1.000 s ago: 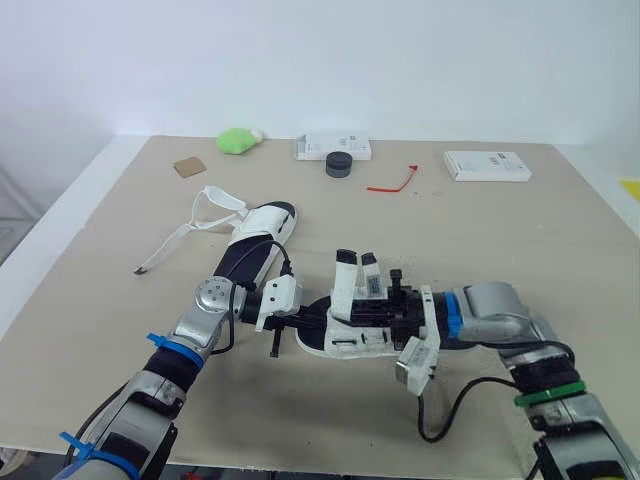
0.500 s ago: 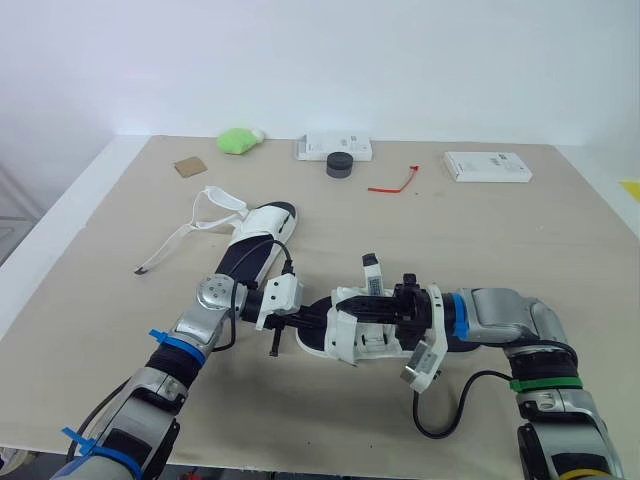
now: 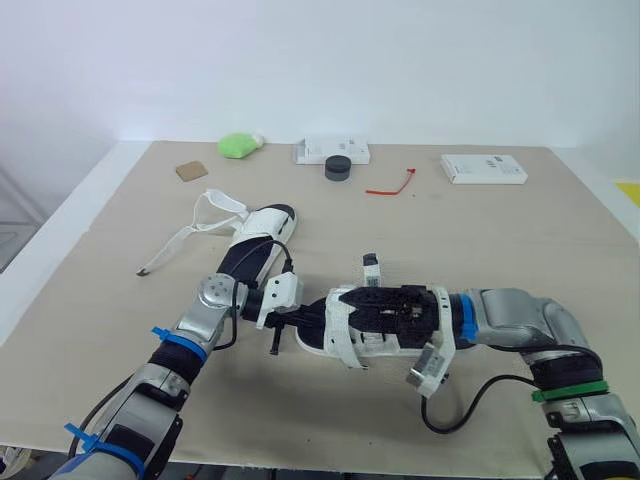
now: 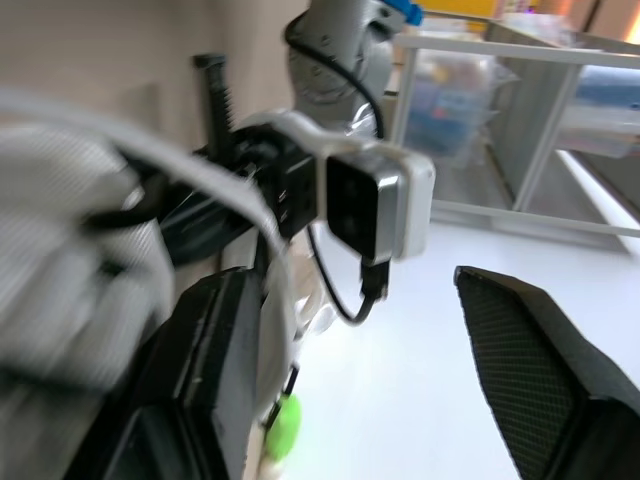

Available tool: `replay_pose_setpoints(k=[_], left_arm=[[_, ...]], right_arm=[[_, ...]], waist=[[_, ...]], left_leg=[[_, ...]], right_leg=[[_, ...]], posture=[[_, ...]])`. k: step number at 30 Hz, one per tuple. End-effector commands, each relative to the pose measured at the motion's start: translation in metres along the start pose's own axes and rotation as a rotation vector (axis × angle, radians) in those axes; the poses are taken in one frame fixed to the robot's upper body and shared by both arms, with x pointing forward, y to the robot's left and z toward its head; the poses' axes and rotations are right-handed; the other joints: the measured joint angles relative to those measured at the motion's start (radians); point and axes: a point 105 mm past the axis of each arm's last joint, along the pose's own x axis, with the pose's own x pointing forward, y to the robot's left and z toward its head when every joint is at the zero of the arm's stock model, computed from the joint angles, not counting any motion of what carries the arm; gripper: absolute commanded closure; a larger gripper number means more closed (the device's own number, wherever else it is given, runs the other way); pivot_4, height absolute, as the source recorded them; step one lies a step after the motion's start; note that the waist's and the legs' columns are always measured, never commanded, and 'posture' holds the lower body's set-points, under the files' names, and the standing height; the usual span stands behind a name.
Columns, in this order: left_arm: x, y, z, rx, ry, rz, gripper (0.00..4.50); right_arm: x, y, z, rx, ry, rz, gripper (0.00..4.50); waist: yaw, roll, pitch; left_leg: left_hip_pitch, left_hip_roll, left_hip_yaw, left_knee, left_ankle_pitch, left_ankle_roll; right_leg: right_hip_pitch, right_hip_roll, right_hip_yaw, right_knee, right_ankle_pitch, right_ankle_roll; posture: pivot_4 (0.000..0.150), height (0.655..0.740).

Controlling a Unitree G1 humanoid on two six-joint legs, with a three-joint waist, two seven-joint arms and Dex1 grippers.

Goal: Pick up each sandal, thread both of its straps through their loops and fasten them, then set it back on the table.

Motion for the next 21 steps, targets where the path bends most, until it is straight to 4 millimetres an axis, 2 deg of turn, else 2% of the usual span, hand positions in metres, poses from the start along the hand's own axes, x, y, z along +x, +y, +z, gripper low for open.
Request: replay_pose_setpoints(k=[1,5,7,8,9,10,11,12,14,15,18,21], left_arm=[[-0.004,-0.053,-0.079,-0.256,0.277,-0.130,4.50],[-0.005,-0.055,-0.080,-0.256,0.281,-0.143,4.50],[-0.004,-0.055,-0.080,-0.253,0.282,-0.150,4.50],[-0.003,-0.055,-0.079,-0.252,0.281,-0.151,4.50],[-0.002,-0.054,-0.079,-0.252,0.279,-0.152,4.50],[-0.001,-0.054,-0.079,-0.252,0.278,-0.153,4.50],[-0.001,-0.054,-0.078,-0.252,0.276,-0.155,4.50],[0.000,-0.055,-0.078,-0.252,0.276,-0.157,4.50],[0.000,-0.055,-0.079,-0.252,0.275,-0.159,4.50],[0.000,-0.055,-0.078,-0.253,0.273,-0.158,4.50],[0.000,-0.056,-0.078,-0.256,0.270,-0.158,4.50],[0.000,-0.057,-0.078,-0.256,0.268,-0.158,4.50]], right_arm=[[-0.010,-0.028,-0.011,-0.046,0.029,-0.030,1.06],[-0.028,-0.059,-0.034,-0.118,0.119,-0.038,1.06],[-0.038,-0.076,-0.052,-0.058,0.222,-0.069,1.06],[-0.047,-0.084,-0.070,0.103,0.348,-0.096,1.06],[-0.059,-0.090,-0.082,0.354,0.447,-0.141,1.06],[-0.064,-0.088,-0.084,0.555,0.477,-0.148,1.06],[-0.067,-0.087,-0.078,0.782,0.477,-0.154,1.06],[-0.064,-0.086,-0.061,1.017,0.420,-0.137,1.06],[-0.055,-0.084,-0.034,1.287,0.351,-0.064,1.06],[-0.048,-0.082,-0.008,1.417,0.260,0.017,1.06],[-0.038,-0.077,0.053,1.712,0.058,0.240,1.06],[-0.036,-0.072,0.073,1.800,0.038,0.289,1.06]], waist=[[0.000,0.001,0.000],[-0.004,0.005,0.001],[-0.004,0.004,0.002],[-0.004,0.003,0.002],[-0.004,0.003,0.002],[-0.001,0.003,0.002],[0.001,0.004,0.002],[0.005,0.004,0.002],[0.013,0.005,0.001],[0.014,0.006,0.000],[0.017,0.006,0.000],[0.017,0.005,0.000]], left_leg=[[0.000,0.000,0.000,0.000,0.000,0.000],[0.000,-0.001,0.001,0.000,0.001,0.001],[0.000,-0.001,0.000,0.000,0.001,0.001],[0.000,0.000,0.000,0.000,0.001,0.001],[-0.001,0.000,0.000,0.000,0.001,0.001],[-0.001,0.000,0.000,0.000,0.001,0.001],[-0.003,0.001,-0.001,0.000,0.001,0.001],[-0.004,0.002,0.000,0.000,0.001,0.001],[-0.007,0.001,-0.001,0.000,0.000,0.003],[-0.006,0.001,0.001,0.000,-0.002,0.005],[-0.006,0.002,0.001,0.000,-0.004,0.005],[-0.006,0.005,0.003,0.000,-0.005,0.003]], right_leg=[[0.000,0.000,0.000,0.000,0.000,0.000],[0.000,-0.001,0.001,0.000,0.000,0.000],[0.000,-0.001,0.000,0.000,0.000,0.000],[0.000,-0.001,0.000,0.000,0.000,0.000],[0.000,-0.001,0.000,0.000,0.000,0.000],[0.000,-0.001,0.000,0.000,0.000,0.000],[0.000,-0.002,0.000,0.000,0.000,0.000],[0.001,-0.002,0.000,0.000,0.001,-0.002],[0.001,-0.003,0.000,-0.001,0.004,-0.008],[0.001,-0.004,-0.001,-0.001,0.003,-0.009],[-0.002,-0.003,-0.004,-0.002,-0.004,-0.001],[-0.003,-0.004,-0.005,-0.003,-0.004,-0.001]], posture=[[0.150,0.7400],[0.150,0.7400],[0.150,0.7400],[0.150,0.7400],[0.150,0.7400],[0.150,0.7400],[0.150,0.7400],[0.150,0.7400],[0.150,0.7400],[0.150,0.7400],[0.150,0.7400],[0.150,0.7400]])
